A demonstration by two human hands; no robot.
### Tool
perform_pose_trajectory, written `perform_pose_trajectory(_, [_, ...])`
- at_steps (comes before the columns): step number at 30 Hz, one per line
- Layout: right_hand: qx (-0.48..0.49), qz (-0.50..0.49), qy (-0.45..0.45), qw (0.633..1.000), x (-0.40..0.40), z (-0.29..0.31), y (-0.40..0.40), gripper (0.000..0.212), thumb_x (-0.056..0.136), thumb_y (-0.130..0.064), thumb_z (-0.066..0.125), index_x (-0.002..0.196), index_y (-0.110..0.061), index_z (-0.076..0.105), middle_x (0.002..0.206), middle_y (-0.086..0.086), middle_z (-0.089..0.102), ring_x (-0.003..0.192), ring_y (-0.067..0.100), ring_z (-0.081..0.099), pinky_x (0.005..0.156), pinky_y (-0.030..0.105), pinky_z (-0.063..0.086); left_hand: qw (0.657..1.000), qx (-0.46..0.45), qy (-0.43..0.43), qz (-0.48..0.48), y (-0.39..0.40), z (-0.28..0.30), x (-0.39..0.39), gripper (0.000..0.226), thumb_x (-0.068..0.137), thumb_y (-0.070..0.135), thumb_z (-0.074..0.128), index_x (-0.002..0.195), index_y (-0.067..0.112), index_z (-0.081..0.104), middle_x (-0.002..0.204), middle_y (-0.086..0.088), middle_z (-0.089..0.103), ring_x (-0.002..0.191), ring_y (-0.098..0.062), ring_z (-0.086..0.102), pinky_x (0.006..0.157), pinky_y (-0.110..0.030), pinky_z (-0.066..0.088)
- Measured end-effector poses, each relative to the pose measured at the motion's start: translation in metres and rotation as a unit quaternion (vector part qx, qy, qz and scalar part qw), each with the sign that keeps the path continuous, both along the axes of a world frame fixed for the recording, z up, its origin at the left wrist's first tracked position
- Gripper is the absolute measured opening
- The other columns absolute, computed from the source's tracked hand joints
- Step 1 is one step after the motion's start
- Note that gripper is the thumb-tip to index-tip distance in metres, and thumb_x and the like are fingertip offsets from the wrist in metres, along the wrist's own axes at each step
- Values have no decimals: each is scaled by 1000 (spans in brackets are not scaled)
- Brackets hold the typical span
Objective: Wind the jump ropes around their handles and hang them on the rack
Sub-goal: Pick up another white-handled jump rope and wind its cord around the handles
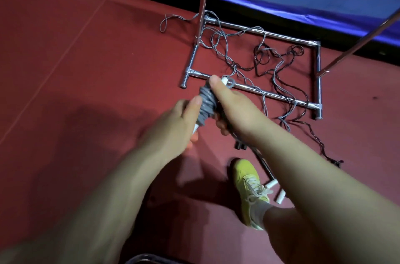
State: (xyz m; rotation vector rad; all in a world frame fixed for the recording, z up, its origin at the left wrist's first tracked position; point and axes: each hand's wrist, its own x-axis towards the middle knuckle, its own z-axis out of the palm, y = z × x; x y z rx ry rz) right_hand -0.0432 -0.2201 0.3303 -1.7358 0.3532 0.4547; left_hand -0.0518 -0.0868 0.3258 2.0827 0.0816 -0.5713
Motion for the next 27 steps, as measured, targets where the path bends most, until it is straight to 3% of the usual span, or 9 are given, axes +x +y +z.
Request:
perform_pose_trajectory(4, [-30, -16, -83, 996, -21, 31, -9, 55, 99, -48, 34, 65, -8, 51, 45, 0, 43, 39, 16, 38, 39, 20, 32, 992, 14, -121, -41, -2, 28, -14, 35, 93, 53, 34, 97, 23, 53, 69, -3, 65, 70, -30, 63, 76, -46, 52])
perform_pose_trajectory(7, [-25, -61, -96, 993, -51, 47, -14, 51, 98, -51, 34, 66, -15, 50, 47, -2, 44, 38, 12, 34, 40, 20, 26, 985, 64, -119, -105, -7, 51, -32, 36, 93, 55, 34, 116, 30, 48, 91, -9, 68, 87, -36, 63, 86, -44, 49])
perform_pose_trajectory(9, [-27, -81, -105, 991, -69, 59, -16, 50, 98, -55, 32, 64, -21, 46, 46, -6, 40, 37, 10, 30, 43, 21, 23, 984, 42, -115, -131, -10, 69, -48, 50, 89, 60, 33, 134, 36, 37, 103, -12, 67, 94, -36, 63, 91, -45, 49])
perform_pose_trajectory(11, [-35, -90, -127, 987, -86, 81, -18, 56, 95, -59, 31, 57, -22, 47, 44, -9, 36, 36, 7, 28, 46, 24, 22, 983, -15, -102, -149, -14, 93, -65, 51, 93, 59, 31, 142, 44, 25, 99, -9, 67, 87, -30, 65, 86, -41, 52])
perform_pose_trajectory(13, [-59, -93, -169, 980, -105, 114, -19, 60, 89, -62, 28, 50, -26, 57, 39, -12, 37, 36, 3, 30, 50, 25, 21, 980, -112, -70, -148, -16, 126, -84, 38, 98, 51, 28, 136, 50, 29, 82, -4, 61, 68, -21, 60, 69, -34, 52])
perform_pose_trajectory(16, [-65, -118, -238, 962, -128, 167, -19, 52, 83, -62, 30, 49, -36, 59, 41, -15, 43, 41, 1, 36, 53, 26, 23, 966, -209, -51, -142, -17, 176, -103, 20, 100, 43, 31, 113, 45, 46, 73, 1, 58, 58, -15, 56, 57, -28, 49])
perform_pose_trajectory(19, [-82, -134, -282, 946, -159, 222, -18, 52, 81, -66, 33, 49, -35, 59, 43, -13, 43, 44, 5, 37, 54, 29, 25, 954, -229, -80, -179, -10, 229, -126, 25, 98, 41, 40, 121, 42, 50, 83, 8, 65, 57, -10, 61, 52, -23, 49])
perform_pose_trajectory(23, [-99, -37, -298, 949, -214, 286, -17, 62, 98, -57, 23, 54, -29, 55, 41, -15, 40, 38, 1, 34, 49, 26, 24, 939, -225, -118, -232, 4, 290, -169, 40, 98, 36, 44, 135, 48, 34, 114, -8, 66, 73, -24, 68, 66, -34, 57])
perform_pose_trajectory(27, [-186, 32, -274, 943, -258, 333, -11, 54, 97, -58, 15, 70, -17, 37, 50, -6, 34, 44, 8, 26, 45, 25, 24, 929, -192, -181, -259, 23, 327, -207, 47, 97, 36, 46, 140, 45, 31, 111, -3, 64, 71, -20, 69, 72, -41, 59])
